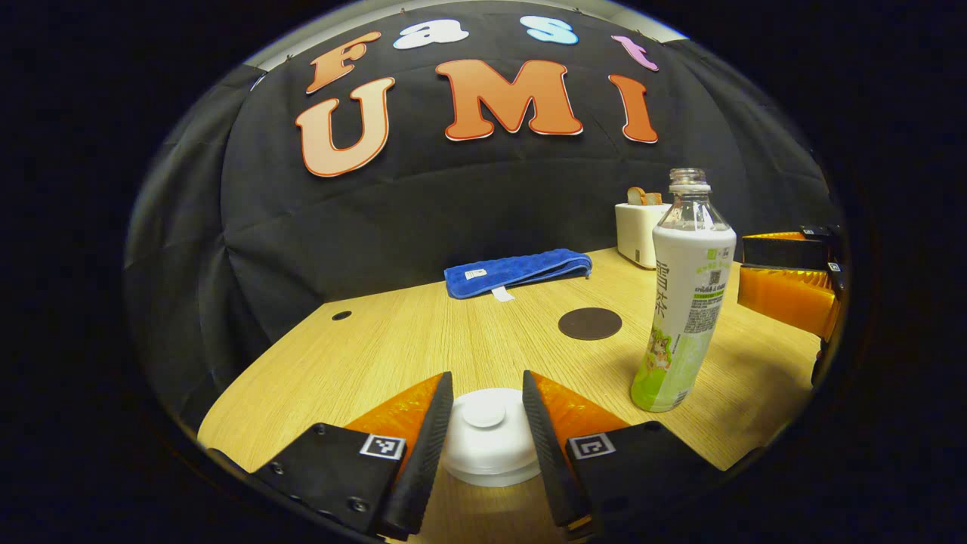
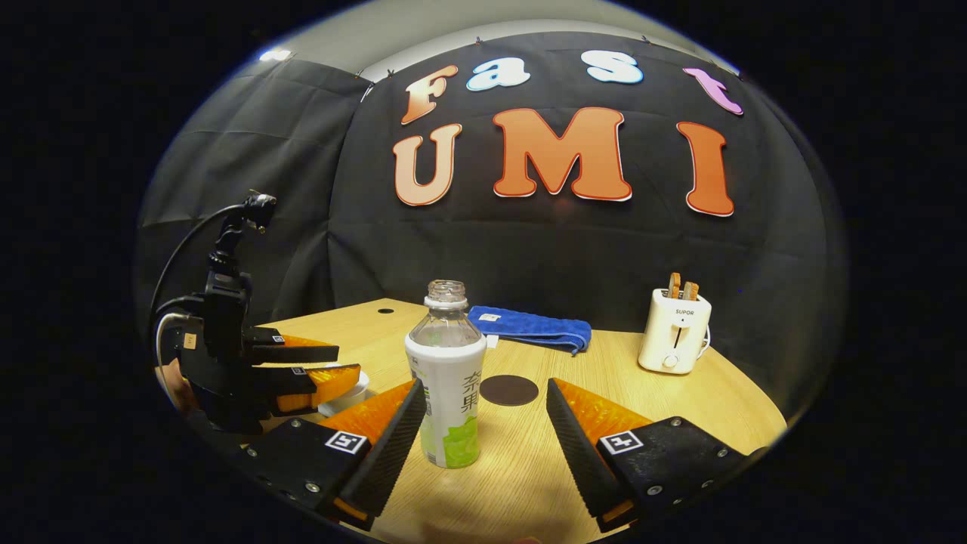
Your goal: Open the teacup lid with one hand, grasp the water bottle and pour water into the teacup with the other hand; after pouring, place the water bottle on the coaster and then close the teacup lid.
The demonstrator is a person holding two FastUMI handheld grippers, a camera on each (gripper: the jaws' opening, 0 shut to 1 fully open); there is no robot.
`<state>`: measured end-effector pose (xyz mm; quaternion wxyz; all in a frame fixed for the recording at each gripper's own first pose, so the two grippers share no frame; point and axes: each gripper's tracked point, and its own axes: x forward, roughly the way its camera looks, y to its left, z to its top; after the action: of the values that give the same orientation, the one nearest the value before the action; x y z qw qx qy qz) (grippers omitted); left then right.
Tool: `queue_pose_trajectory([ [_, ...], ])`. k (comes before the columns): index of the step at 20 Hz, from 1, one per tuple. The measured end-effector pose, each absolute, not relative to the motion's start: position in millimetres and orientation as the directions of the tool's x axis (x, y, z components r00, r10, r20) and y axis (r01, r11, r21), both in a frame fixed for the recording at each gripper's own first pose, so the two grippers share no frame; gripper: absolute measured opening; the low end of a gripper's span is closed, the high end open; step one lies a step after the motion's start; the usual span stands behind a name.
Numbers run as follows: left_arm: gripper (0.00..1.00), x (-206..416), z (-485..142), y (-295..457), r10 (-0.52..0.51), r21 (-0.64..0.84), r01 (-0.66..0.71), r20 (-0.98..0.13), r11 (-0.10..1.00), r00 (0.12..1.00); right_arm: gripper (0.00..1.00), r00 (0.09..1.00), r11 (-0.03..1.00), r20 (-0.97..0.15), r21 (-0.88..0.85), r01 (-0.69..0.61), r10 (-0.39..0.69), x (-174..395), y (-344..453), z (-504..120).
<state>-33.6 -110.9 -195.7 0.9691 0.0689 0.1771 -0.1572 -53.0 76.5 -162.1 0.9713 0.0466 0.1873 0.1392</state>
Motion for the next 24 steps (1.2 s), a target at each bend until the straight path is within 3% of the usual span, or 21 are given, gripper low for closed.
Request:
queue_pose_trajectory([
  [3, 0.62, -30, -197, -109, -0.272, 0.063, 0.314, -0.355, 0.947, 0.894, 0.96, 0.885, 0.956, -0.363, 0.145, -0.255, 0.291, -53, 77, -168],
  [4, 0.46, -29, -197, -107, -0.265, 0.061, 0.305, -0.355, 0.951, 0.896, 0.96, 0.883, 0.956, -0.368, 0.144, -0.256, 0.292, -54, 77, -169],
  [6, 0.34, -28, -198, -109, -0.264, 0.059, 0.303, -0.354, 0.951, 0.897, 0.96, 0.879, 0.955, -0.375, 0.144, -0.258, 0.294, -54, 77, -172],
  [7, 0.39, -28, -199, -111, -0.269, 0.059, 0.309, -0.353, 0.949, 0.896, 0.96, 0.878, 0.955, -0.377, 0.145, -0.26, 0.296, -55, 78, -174],
  [10, 0.29, -29, -196, -112, -0.275, 0.053, 0.311, -0.344, 0.949, 0.898, 0.96, 0.873, 0.952, -0.379, 0.152, -0.267, 0.306, -54, 82, -172],
  [13, 0.27, -25, -184, -106, -0.263, 0.065, 0.294, -0.301, 0.953, 0.917, 0.96, 0.864, 0.946, -0.386, 0.15, -0.287, 0.323, -54, 89, -176],
  [21, 0.29, -16, -151, -70, -0.161, 0.095, 0.185, -0.214, 0.978, 0.963, 0.95, 0.817, 0.922, -0.427, 0.198, -0.334, 0.388, -45, 119, -194],
  [24, 0.29, -13, -149, -50, -0.125, 0.074, 0.144, -0.214, 0.987, 0.969, 0.9, 0.801, 0.927, -0.468, 0.201, -0.316, 0.374, -40, 122, -209],
])
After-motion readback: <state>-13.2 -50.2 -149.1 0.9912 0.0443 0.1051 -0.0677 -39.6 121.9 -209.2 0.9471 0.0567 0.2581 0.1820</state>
